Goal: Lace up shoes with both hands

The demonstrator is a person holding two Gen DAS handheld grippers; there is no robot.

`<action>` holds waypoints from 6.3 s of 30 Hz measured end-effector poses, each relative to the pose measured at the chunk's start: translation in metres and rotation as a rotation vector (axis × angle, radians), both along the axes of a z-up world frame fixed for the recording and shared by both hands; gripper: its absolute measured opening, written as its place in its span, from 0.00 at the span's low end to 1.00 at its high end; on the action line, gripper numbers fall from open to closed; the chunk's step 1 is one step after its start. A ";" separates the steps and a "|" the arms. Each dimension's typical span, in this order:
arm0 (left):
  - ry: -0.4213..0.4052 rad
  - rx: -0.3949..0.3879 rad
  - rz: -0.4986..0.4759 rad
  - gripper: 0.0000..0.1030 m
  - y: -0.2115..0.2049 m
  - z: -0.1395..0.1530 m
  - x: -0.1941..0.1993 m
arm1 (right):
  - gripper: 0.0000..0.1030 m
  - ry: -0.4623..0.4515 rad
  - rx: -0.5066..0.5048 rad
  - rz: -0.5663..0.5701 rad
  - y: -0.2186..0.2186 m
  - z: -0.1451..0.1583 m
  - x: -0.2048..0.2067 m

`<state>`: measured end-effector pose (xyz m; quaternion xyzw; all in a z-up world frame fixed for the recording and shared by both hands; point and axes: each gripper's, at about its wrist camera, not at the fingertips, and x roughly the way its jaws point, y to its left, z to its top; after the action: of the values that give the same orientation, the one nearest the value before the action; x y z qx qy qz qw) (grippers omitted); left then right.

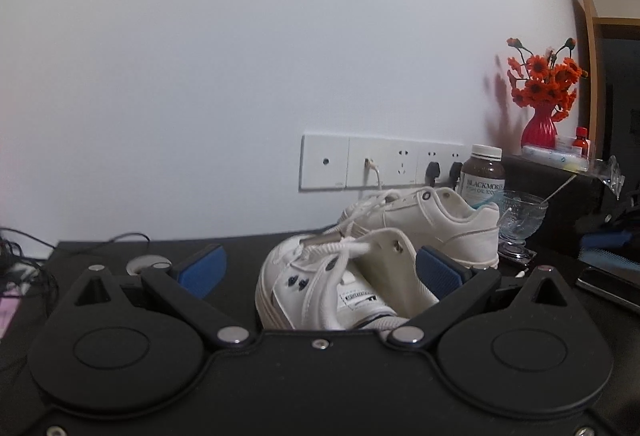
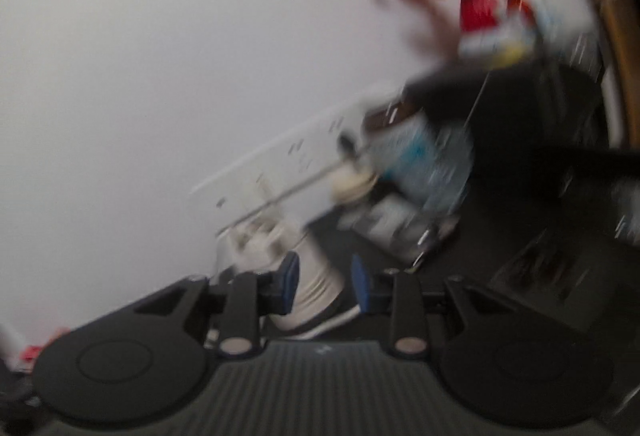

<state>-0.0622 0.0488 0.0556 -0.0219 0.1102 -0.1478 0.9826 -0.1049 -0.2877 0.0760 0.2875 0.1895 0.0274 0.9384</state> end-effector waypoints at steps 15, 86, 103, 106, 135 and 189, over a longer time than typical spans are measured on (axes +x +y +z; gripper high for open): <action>-0.024 -0.075 0.136 1.00 0.031 0.001 0.007 | 0.34 0.150 -0.061 0.353 0.126 -0.008 0.147; -0.090 0.031 0.044 1.00 0.000 -0.004 -0.007 | 0.07 -0.304 -0.020 0.458 0.151 0.066 0.038; 0.032 0.028 0.008 1.00 -0.016 -0.010 -0.003 | 0.07 -0.168 0.181 0.356 0.127 0.062 0.093; 0.037 0.022 0.009 1.00 -0.012 -0.010 -0.002 | 0.07 -0.163 0.185 0.412 0.141 0.055 0.095; -0.056 0.030 0.032 1.00 -0.015 -0.003 -0.003 | 0.07 -0.220 -0.030 0.386 0.129 0.085 0.112; 0.123 -0.590 0.624 0.62 0.190 -0.003 0.021 | 0.42 0.184 -0.794 1.090 0.351 -0.007 0.079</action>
<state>-0.0415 0.2389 0.0530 -0.3428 0.1096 0.1327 0.9235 -0.0261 0.0632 0.0689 -0.2140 0.3822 0.3999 0.8051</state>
